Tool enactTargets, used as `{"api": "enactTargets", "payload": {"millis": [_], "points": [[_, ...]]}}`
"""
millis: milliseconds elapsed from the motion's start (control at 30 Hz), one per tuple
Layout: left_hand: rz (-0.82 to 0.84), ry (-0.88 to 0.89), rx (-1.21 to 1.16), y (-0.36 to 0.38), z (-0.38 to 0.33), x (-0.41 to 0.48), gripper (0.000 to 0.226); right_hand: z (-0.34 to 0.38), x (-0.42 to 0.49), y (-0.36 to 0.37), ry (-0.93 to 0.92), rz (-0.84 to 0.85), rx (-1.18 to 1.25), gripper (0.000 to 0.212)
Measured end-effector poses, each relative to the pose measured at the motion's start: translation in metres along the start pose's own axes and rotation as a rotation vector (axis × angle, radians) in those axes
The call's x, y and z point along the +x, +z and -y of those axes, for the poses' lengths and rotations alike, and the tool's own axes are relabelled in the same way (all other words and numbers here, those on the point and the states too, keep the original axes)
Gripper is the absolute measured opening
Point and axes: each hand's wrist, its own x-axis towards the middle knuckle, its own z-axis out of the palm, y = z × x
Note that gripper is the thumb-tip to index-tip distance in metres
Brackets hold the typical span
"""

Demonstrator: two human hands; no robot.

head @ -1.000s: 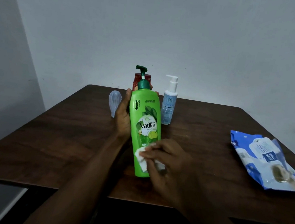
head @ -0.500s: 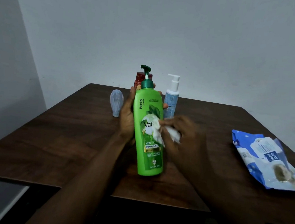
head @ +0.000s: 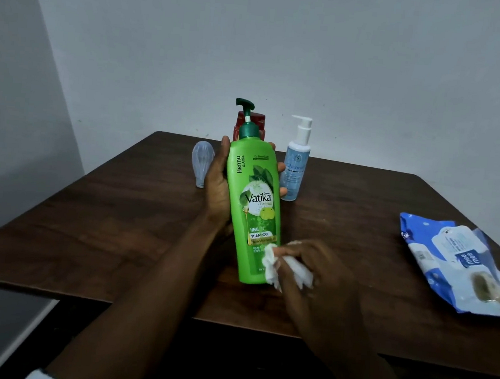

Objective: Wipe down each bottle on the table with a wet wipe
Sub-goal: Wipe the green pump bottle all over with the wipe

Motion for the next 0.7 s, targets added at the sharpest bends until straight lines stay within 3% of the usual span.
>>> {"api": "enactTargets", "payload": {"millis": [167, 267, 367, 433, 567, 700], "points": [[-0.027, 0.012, -0.008, -0.004, 0.002, 0.001, 0.074, 0.021, -0.009, 0.011, -0.146, 0.126, -0.052, 0.018], [-0.045, 0.006, -0.014, -0.003, 0.003, 0.001, 0.077, 0.017, -0.001, 0.015, -0.146, 0.184, 0.077, 0.019], [-0.073, 0.004, -0.031, -0.003, 0.002, -0.001, 0.082, 0.004, 0.005, 0.007, -0.014, -0.002, 0.002, 0.02], [-0.061, 0.004, -0.022, -0.003, 0.002, -0.004, 0.078, 0.002, 0.003, 0.004, 0.015, -0.023, 0.012, 0.019], [-0.039, 0.008, -0.077, -0.001, 0.003, -0.005, 0.081, 0.019, 0.011, 0.015, -0.174, 0.069, -0.045, 0.021], [0.004, -0.023, -0.119, 0.008, 0.004, -0.009, 0.081, 0.021, 0.069, 0.027, -0.232, -0.01, -0.091, 0.02]]}}
